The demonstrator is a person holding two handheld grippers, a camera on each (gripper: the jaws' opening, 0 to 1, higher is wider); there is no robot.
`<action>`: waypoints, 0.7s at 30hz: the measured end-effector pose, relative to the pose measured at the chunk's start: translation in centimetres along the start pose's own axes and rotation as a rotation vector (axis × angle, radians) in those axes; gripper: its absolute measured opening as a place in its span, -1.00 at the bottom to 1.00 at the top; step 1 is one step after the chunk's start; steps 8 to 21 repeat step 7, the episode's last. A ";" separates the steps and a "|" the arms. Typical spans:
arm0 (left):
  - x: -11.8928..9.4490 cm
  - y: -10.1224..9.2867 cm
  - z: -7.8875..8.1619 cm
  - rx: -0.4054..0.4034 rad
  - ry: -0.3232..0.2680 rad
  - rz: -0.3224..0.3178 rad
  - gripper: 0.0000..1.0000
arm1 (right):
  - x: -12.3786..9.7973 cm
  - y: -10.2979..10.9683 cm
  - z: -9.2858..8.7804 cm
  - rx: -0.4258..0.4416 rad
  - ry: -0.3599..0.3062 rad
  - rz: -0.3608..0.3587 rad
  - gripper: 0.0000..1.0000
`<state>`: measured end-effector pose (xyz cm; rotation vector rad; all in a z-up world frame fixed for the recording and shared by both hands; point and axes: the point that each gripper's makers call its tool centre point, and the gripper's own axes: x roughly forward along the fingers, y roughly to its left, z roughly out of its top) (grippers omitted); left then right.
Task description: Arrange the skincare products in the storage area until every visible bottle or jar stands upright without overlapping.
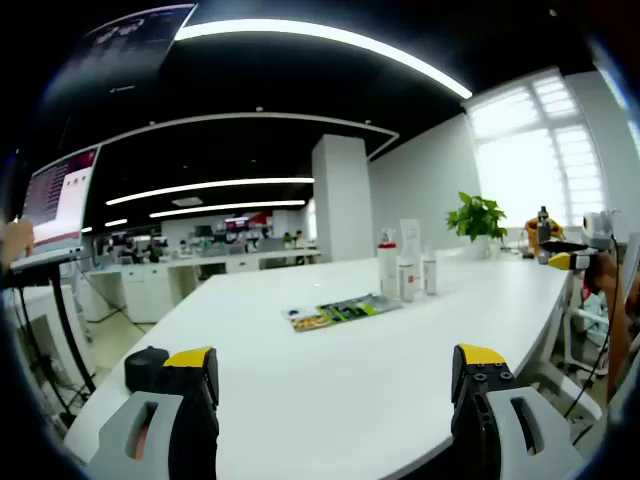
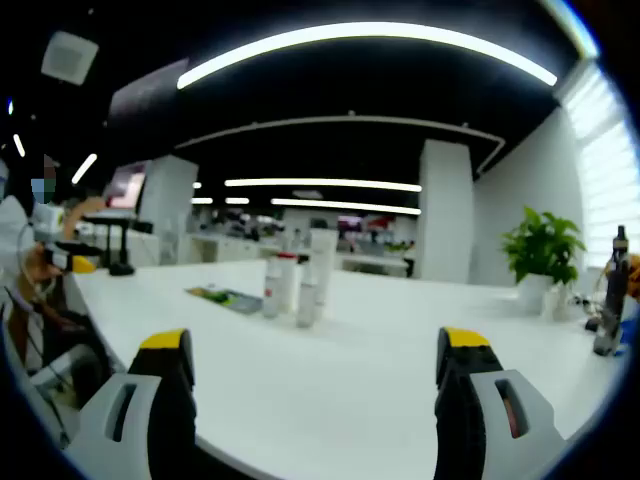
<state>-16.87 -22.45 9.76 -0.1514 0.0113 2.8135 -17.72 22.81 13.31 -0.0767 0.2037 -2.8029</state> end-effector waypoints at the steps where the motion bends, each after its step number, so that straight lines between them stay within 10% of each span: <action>1: 0.1 -0.1 -0.1 0.001 0.007 -0.008 0.99 | 0.1 0.0 -0.1 0.005 0.002 0.006 1.00; 21: 0.4 -1.0 -0.5 -0.018 0.021 -0.054 0.99 | -0.1 -1.0 -1.0 0.006 0.032 -0.026 1.00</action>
